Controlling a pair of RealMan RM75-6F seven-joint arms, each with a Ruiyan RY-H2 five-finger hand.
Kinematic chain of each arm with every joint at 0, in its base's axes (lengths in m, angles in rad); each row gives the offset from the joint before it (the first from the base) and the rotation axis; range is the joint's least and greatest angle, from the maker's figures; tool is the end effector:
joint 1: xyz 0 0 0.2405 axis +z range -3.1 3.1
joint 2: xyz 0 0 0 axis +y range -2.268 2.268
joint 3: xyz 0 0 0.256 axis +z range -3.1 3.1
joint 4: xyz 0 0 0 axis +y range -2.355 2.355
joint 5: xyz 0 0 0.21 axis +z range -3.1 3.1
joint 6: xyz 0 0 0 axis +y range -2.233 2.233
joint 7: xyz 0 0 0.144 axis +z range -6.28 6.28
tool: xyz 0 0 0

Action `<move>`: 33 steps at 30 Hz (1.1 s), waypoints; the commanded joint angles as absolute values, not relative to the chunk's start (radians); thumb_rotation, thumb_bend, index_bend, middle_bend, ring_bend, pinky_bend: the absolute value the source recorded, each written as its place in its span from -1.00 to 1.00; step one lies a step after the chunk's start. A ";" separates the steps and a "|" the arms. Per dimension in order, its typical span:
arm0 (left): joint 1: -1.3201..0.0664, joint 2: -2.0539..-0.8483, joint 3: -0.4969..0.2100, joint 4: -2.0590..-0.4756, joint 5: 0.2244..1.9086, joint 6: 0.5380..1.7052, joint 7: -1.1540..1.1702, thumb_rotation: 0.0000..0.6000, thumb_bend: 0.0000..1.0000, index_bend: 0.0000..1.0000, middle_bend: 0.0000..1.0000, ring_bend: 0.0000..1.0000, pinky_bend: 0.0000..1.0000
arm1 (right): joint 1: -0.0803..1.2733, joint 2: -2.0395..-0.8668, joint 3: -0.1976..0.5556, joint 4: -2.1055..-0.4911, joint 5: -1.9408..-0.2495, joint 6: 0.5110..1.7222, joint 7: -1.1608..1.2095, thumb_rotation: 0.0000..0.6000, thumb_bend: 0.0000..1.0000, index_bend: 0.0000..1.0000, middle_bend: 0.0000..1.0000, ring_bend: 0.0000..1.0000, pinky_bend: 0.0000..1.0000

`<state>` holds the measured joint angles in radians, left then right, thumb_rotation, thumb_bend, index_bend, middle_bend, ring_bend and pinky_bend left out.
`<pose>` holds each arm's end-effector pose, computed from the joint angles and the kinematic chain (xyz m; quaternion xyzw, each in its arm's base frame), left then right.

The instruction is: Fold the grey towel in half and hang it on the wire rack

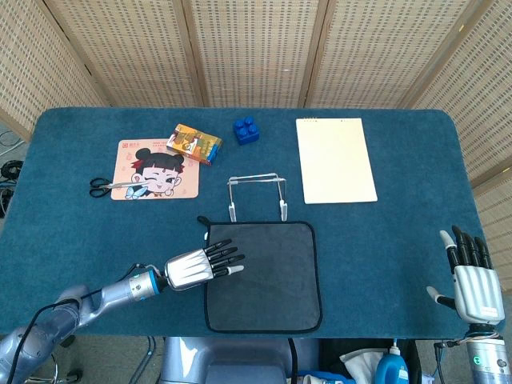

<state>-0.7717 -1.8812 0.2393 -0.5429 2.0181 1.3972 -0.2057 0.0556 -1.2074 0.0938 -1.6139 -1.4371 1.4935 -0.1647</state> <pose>-0.1888 0.2996 -0.0791 -0.8939 -0.0137 -0.4049 0.1921 -0.3125 -0.1801 0.1410 0.5744 -0.3774 0.3603 0.6308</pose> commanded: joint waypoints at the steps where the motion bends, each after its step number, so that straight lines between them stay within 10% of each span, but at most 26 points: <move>1: -0.774 -1.883 0.244 -0.539 2.015 1.395 -0.206 1.00 -0.41 -0.78 -1.00 -1.00 -1.00 | 0.056 -1.207 0.094 -1.614 -1.435 1.493 -0.163 1.00 -1.00 -1.00 -1.00 -1.00 -1.00; 33: -0.768 -1.899 0.278 -0.505 1.982 1.410 -0.208 1.00 -0.38 -0.78 -1.00 -1.00 -1.00 | 0.056 -1.203 0.095 -1.612 -1.426 1.492 -0.153 1.00 -1.00 -1.00 -1.00 -1.00 -1.00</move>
